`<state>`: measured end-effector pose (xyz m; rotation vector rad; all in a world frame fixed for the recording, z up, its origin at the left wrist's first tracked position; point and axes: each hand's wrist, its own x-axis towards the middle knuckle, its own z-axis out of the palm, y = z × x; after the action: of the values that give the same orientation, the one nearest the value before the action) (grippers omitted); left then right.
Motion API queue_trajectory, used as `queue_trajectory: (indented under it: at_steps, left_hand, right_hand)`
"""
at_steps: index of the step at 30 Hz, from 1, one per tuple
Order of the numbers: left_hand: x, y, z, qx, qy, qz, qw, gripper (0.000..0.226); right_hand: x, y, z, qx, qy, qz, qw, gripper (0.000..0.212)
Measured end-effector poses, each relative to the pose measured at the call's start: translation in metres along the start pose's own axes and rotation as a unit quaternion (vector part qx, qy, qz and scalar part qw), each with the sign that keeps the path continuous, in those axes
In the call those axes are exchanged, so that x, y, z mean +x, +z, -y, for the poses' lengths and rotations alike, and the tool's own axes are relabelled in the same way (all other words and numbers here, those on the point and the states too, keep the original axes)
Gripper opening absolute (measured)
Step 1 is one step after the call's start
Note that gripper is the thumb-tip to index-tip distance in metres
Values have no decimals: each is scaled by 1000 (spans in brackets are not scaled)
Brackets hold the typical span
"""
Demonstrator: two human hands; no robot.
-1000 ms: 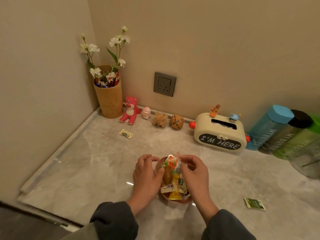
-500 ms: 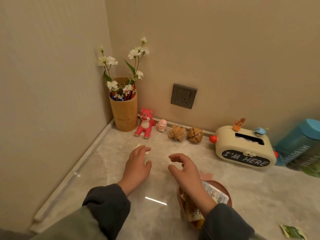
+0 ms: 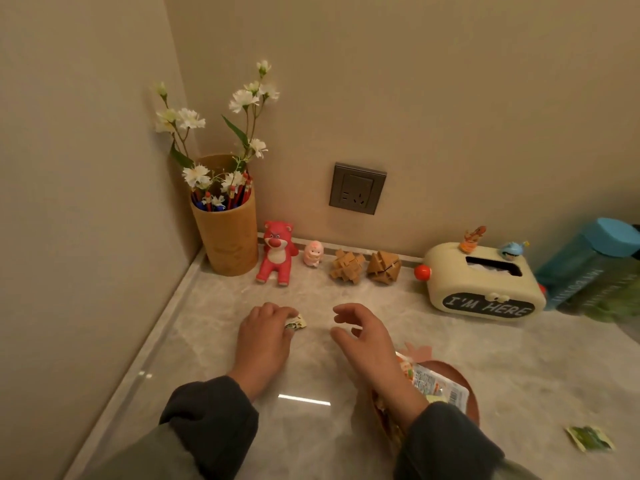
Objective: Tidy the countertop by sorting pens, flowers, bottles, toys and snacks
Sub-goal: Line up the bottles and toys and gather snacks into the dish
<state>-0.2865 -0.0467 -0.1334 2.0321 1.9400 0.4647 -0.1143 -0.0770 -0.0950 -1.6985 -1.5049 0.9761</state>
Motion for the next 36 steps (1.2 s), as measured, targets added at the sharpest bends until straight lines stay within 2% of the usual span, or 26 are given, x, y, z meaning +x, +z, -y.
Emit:
queue_trajectory:
  at_steps: [2, 5, 9, 13, 17, 24, 29, 32, 36]
  left_hand:
    - [-2, 1, -6, -26, -11, 15, 1000, 32]
    - [-12, 2, -22, -121, -39, 26, 992, 27]
    - [-32, 1, -53, -230, -11, 36, 973, 24]
    - [-52, -2, -100, -269, 35, 47, 961, 32]
    - [-72, 8, -151, -301, 44, 71, 950, 36]
    - [-109, 37, -233, -349, 57, 81, 932, 31]
    - [-129, 77, -286, -352, 60, 125, 926, 23]
    - [-137, 104, -308, -349, 44, 145, 925, 16]
    - [-150, 129, -331, -347, 3, 163, 924, 12]
  right_hand:
    - [-5, -2, 2, 13, -8, -11, 1000, 30]
    - [-14, -10, 6, 30, -22, -35, 999, 29]
    - [-29, -27, 3, 56, -35, -84, 994, 29]
    - [-50, -53, -9, 79, -15, -133, 988, 32]
    - [-75, -93, -34, 101, 5, -184, 978, 31]
    - [-114, -176, -93, 98, 19, -249, 963, 35]
    - [-132, -226, -151, 23, 49, -214, 975, 34]
    - [-135, -250, -181, -108, 50, -157, 980, 38]
    - [-136, -273, -211, -256, 65, -62, 962, 55]
